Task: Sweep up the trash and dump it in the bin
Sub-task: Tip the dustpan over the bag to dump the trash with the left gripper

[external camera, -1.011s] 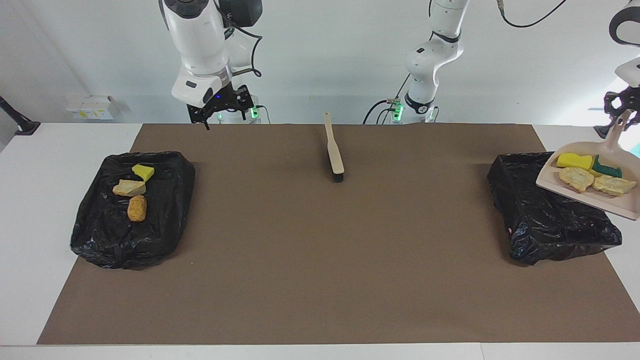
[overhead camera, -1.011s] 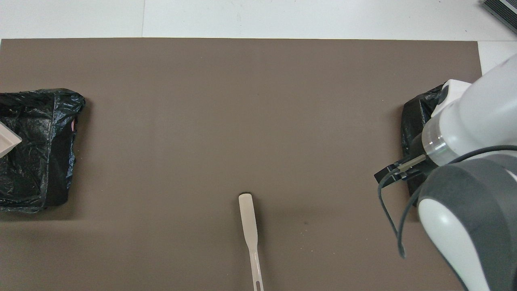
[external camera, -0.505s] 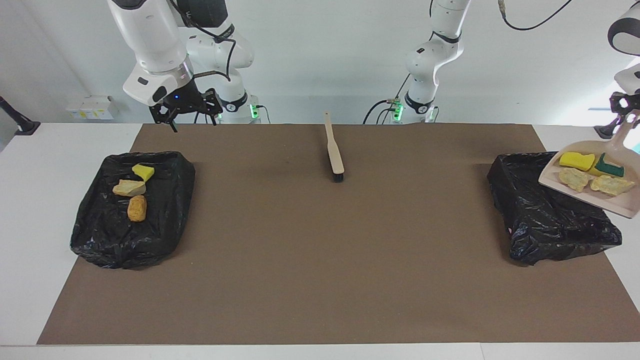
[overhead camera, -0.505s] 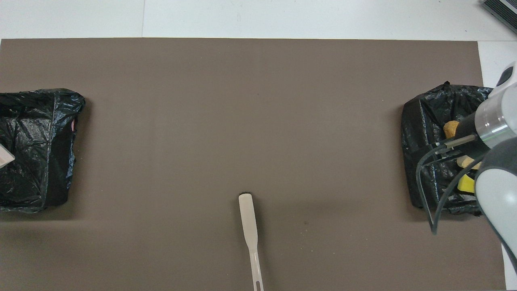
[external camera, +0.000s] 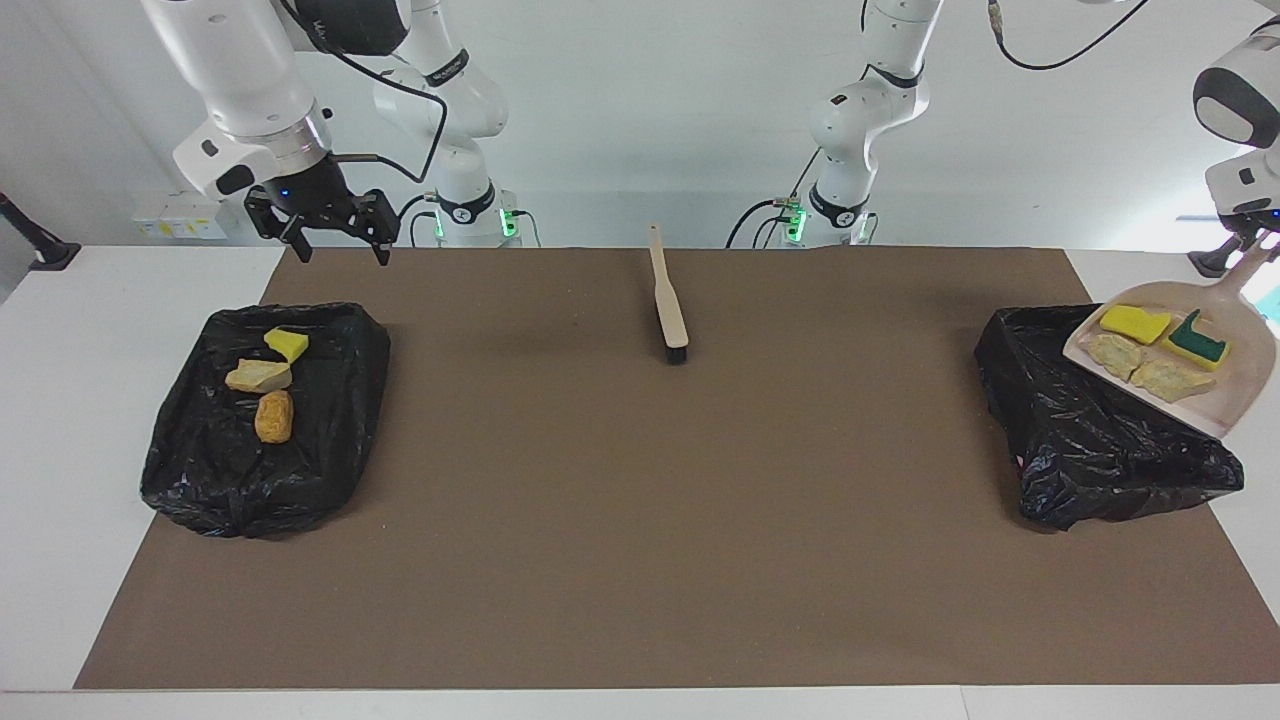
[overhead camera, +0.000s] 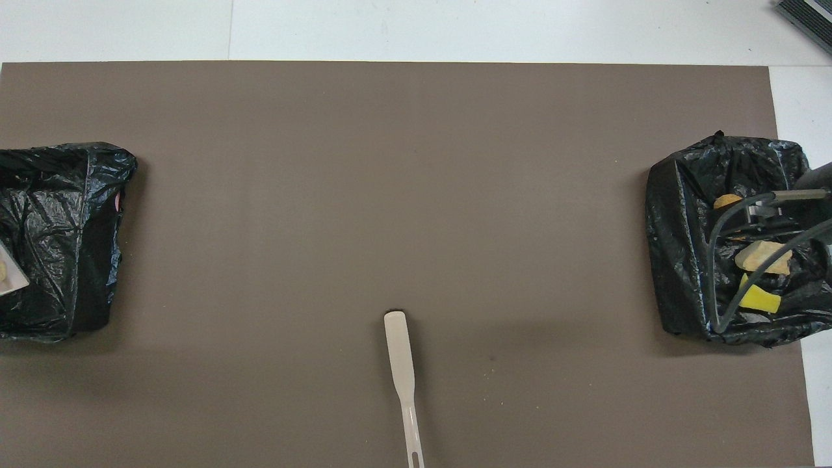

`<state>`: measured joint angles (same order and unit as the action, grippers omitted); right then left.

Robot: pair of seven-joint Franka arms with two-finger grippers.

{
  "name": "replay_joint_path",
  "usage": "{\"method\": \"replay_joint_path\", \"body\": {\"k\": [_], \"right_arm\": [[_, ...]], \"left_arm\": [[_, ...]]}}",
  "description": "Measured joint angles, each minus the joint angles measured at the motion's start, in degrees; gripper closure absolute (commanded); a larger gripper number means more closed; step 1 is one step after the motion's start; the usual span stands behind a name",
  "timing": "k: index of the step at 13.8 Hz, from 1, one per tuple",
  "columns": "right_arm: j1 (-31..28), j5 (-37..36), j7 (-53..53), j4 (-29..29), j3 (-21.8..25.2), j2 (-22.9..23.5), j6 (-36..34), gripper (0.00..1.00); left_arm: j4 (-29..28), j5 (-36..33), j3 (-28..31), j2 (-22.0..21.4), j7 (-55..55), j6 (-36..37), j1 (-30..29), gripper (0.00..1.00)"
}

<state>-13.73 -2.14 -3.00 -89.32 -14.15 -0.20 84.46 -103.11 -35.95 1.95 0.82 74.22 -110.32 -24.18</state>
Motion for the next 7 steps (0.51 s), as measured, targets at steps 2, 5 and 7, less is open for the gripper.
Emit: {"method": "replay_joint_path", "body": {"k": [2,5,7], "right_arm": [[0.2,0.0,0.8,0.1,1.4,0.1,0.1,0.0],[5.7,0.0,1.2,1.4,6.5,0.1,0.6,0.0],[10.1,0.5,1.2,2.2,10.8,-0.1,0.6,0.0]], "left_arm": [[0.0,-3.6,-0.1,0.0,0.0,0.0,2.3,1.0],[0.0,-9.0,-0.1,0.1,0.0,0.0,4.7,1.0],[0.0,-11.4,-0.2,0.3,0.0,0.0,6.0,1.0]]}}
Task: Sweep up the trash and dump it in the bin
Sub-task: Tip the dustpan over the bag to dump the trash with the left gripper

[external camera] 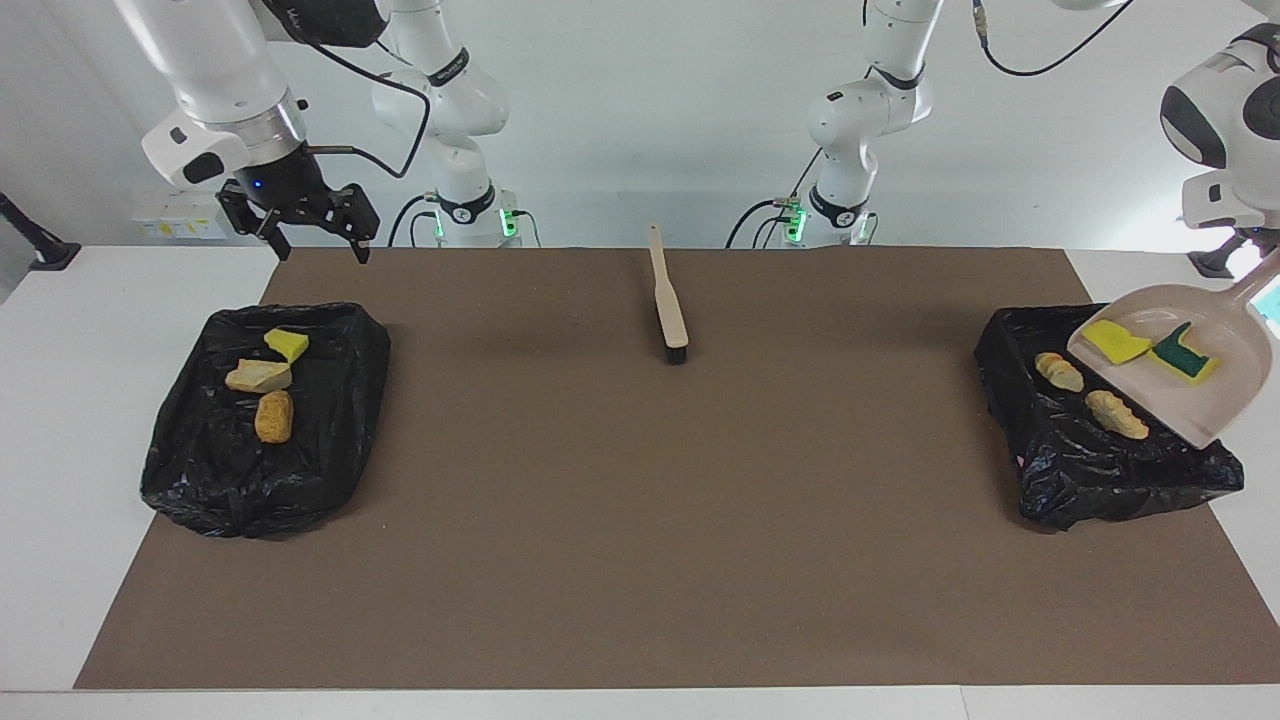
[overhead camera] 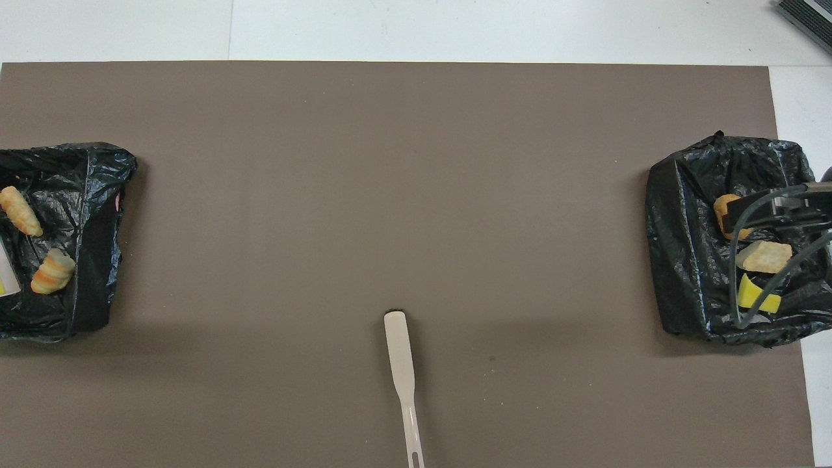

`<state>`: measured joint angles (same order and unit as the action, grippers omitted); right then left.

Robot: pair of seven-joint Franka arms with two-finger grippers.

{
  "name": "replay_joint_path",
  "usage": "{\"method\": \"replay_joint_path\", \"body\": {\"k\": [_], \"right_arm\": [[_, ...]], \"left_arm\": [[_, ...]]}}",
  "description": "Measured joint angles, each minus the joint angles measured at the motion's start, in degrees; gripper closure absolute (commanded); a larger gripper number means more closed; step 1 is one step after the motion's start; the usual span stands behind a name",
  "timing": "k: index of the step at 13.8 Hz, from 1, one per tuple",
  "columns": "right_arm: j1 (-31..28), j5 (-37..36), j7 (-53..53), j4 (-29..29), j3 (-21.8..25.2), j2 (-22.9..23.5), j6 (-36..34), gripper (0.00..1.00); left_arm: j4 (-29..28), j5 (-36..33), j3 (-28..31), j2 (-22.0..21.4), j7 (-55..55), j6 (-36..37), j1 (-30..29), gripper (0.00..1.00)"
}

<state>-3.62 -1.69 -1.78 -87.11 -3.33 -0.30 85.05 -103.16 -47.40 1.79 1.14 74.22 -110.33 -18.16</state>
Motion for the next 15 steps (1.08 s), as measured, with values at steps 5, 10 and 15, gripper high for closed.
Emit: {"method": "replay_joint_path", "body": {"k": [5,10,15], "right_arm": [[1.7,0.4,-1.1,-2.4,2.3,-1.7,0.2,0.0],[2.0,1.0,-2.6,-4.4,2.1,-3.0,0.9,0.0],[1.8,2.8,-2.6,-4.4,2.3,-3.0,1.0,0.0]], "left_arm": [[0.0,-9.7,0.0,0.2,0.1,1.3,4.1,1.0],[0.1,-17.0,-0.2,0.2,0.1,4.4,10.2,1.0],[0.2,-23.0,-0.1,0.2,0.1,8.7,12.8,1.0]]}}
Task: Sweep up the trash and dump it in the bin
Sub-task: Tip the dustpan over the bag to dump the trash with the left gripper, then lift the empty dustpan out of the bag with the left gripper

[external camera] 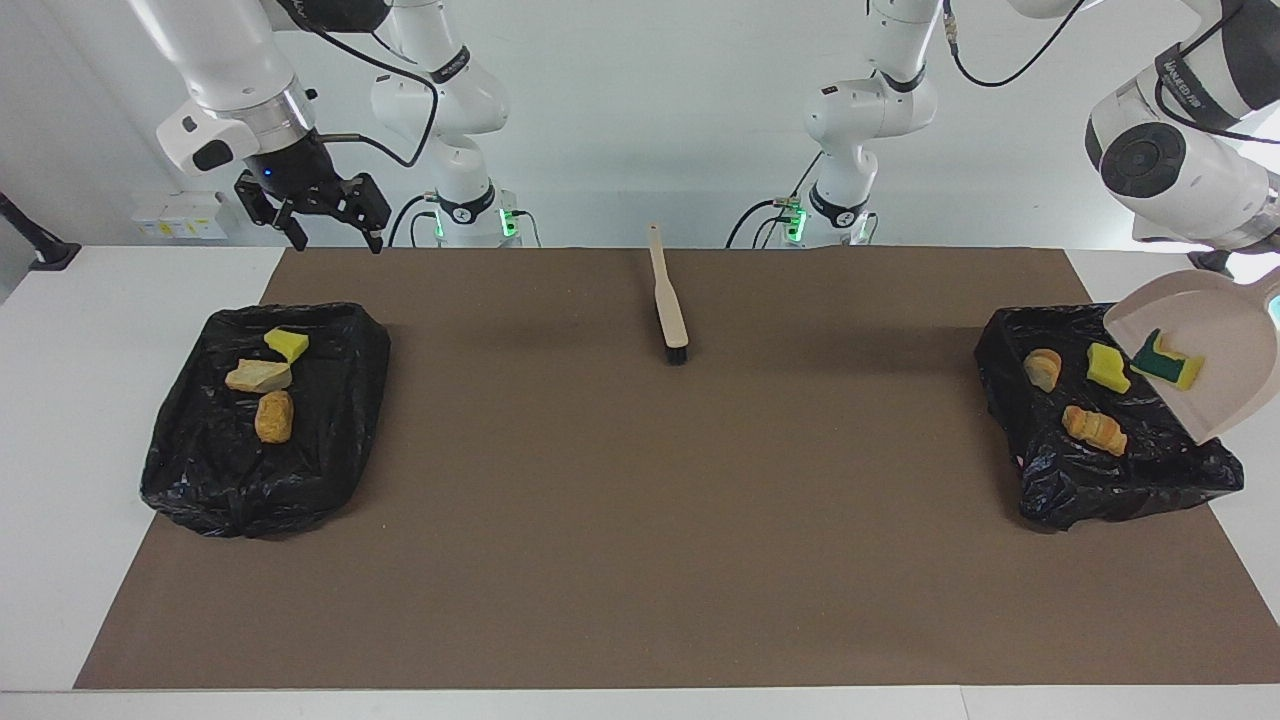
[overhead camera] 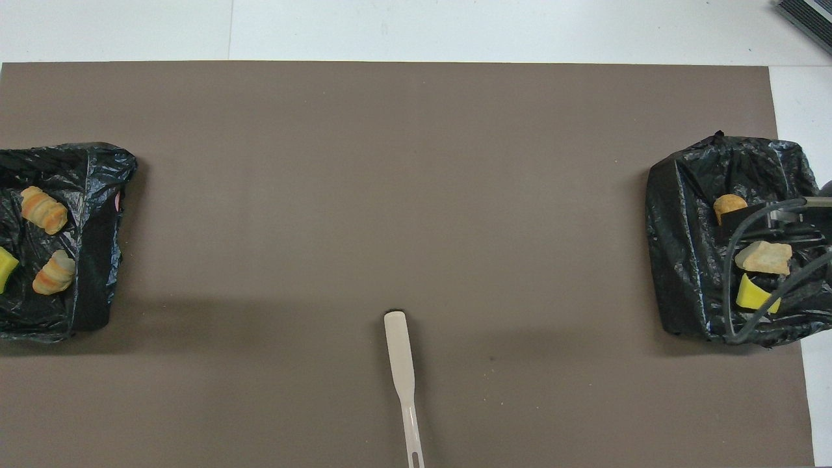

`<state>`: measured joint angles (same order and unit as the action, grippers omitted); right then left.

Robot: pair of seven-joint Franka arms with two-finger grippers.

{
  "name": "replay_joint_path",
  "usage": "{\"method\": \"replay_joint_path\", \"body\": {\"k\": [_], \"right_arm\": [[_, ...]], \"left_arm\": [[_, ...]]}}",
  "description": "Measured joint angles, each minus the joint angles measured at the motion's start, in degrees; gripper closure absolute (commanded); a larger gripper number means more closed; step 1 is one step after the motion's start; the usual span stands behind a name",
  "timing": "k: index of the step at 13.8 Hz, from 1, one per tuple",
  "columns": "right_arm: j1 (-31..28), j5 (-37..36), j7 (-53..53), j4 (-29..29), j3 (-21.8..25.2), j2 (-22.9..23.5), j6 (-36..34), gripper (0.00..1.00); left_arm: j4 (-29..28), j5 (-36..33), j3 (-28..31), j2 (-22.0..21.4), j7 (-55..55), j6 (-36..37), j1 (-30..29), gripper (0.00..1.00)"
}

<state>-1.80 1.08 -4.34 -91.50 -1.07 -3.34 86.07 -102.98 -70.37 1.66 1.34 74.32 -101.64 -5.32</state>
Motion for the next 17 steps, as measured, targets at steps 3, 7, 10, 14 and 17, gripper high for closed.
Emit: {"method": "replay_joint_path", "body": {"k": [3,7,10,14,17], "right_arm": [[-0.1,0.0,0.0,0.0,0.1,0.0,0.0,0.0],[-0.1,0.0,0.0,0.0,0.1,0.0,0.0,0.0],[-0.1,0.0,0.0,0.0,0.1,0.0,0.0,0.0],[-0.1,0.0,0.0,0.0,0.1,0.0,0.0,0.0],[-0.1,0.0,0.0,0.0,0.1,0.0,0.0,0.0]], "left_arm": [[0.1,-2.7,-0.1,0.0,-0.1,5.3,4.7,1.0],[1.0,-1.6,-0.2,0.0,-0.2,6.7,6.6,1.0],[6.1,8.7,-0.1,-0.1,0.7,6.7,6.6,1.0],[12.9,28.5,1.0,-1.0,3.9,6.7,6.2,1.0],[13.7,39.0,1.5,-1.5,-1.5,6.8,5.0,1.0]]}}
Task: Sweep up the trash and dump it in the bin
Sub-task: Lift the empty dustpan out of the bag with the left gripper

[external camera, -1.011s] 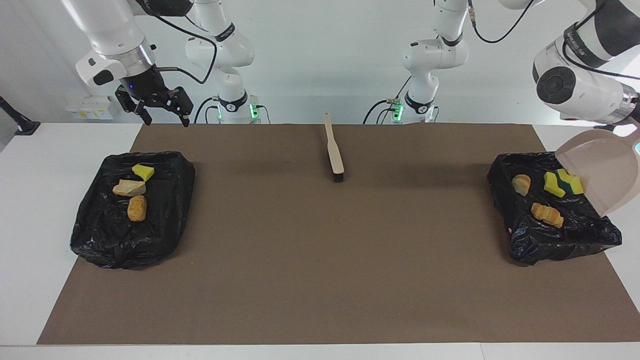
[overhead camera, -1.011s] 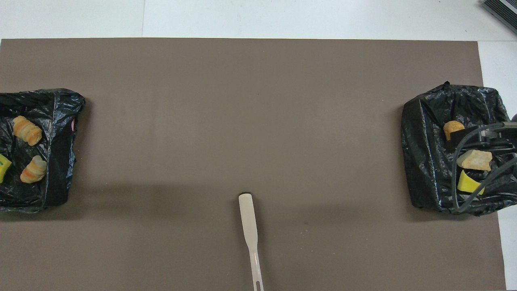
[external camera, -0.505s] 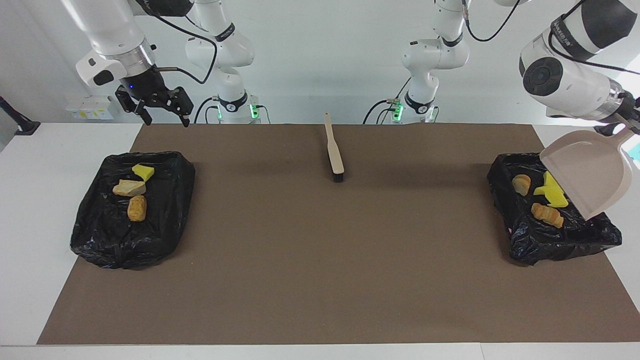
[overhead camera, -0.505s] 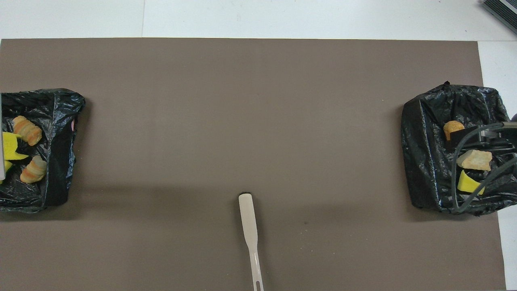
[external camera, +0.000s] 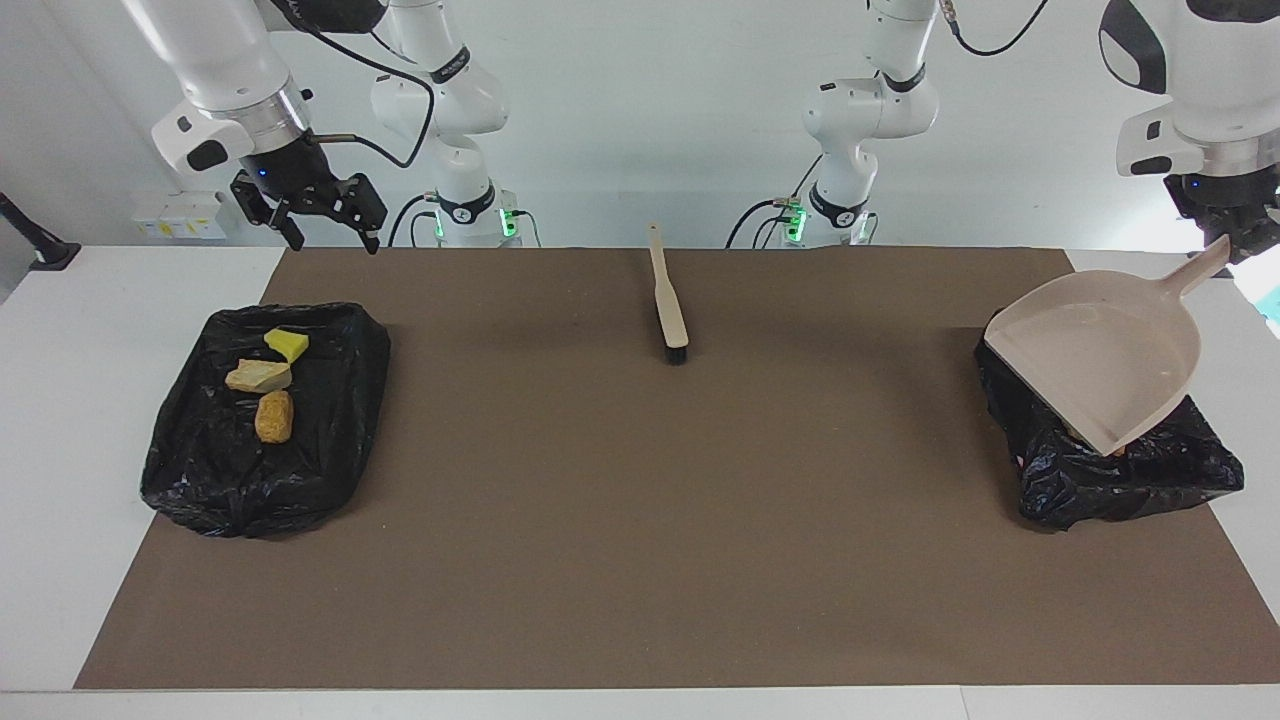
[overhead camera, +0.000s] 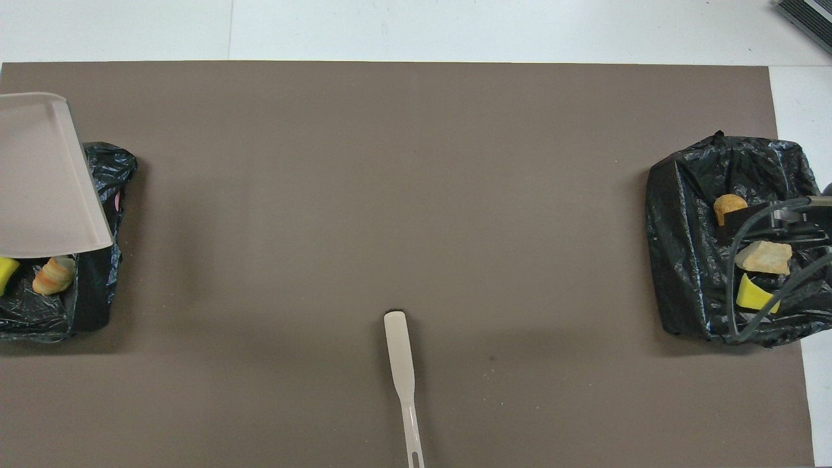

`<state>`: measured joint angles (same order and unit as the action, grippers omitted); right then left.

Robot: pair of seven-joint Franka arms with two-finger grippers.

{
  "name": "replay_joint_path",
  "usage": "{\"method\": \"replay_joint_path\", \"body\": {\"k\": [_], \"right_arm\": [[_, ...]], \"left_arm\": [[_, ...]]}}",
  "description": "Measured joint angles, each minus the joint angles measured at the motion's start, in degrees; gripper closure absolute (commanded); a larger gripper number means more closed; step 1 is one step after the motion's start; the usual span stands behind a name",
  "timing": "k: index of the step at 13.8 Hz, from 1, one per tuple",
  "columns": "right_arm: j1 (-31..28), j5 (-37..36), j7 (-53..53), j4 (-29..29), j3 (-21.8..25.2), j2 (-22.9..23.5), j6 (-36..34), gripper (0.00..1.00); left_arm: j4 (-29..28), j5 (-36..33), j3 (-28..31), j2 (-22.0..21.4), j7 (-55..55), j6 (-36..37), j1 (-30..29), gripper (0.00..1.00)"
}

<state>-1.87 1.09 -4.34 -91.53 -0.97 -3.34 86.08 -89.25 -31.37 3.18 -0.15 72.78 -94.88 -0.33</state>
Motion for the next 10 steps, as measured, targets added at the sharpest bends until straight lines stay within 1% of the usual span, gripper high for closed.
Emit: {"method": "replay_joint_path", "body": {"k": [4,6,8,10], "right_arm": [[0.0,0.0,0.0,0.0,0.0,0.0,0.0,0.0],[0.0,0.0,0.0,0.0,0.0,0.0,0.0,0.0],[0.0,0.0,0.0,0.0,0.0,0.0,0.0,0.0],[0.0,0.0,0.0,0.0,0.0,0.0,0.0,0.0]], "left_arm": [[-0.2,11.6,-1.1,-0.5,-18.5,1.4,0.1,1.0],[-1.0,16.0,-1.9,-1.0,-26.3,2.6,0.9,1.0],[-2.8,19.2,-2.3,-2.0,-33.1,2.9,3.4,1.0],[-4.9,21.1,-2.5,-2.8,-41.7,2.9,7.5,1.0]]}}
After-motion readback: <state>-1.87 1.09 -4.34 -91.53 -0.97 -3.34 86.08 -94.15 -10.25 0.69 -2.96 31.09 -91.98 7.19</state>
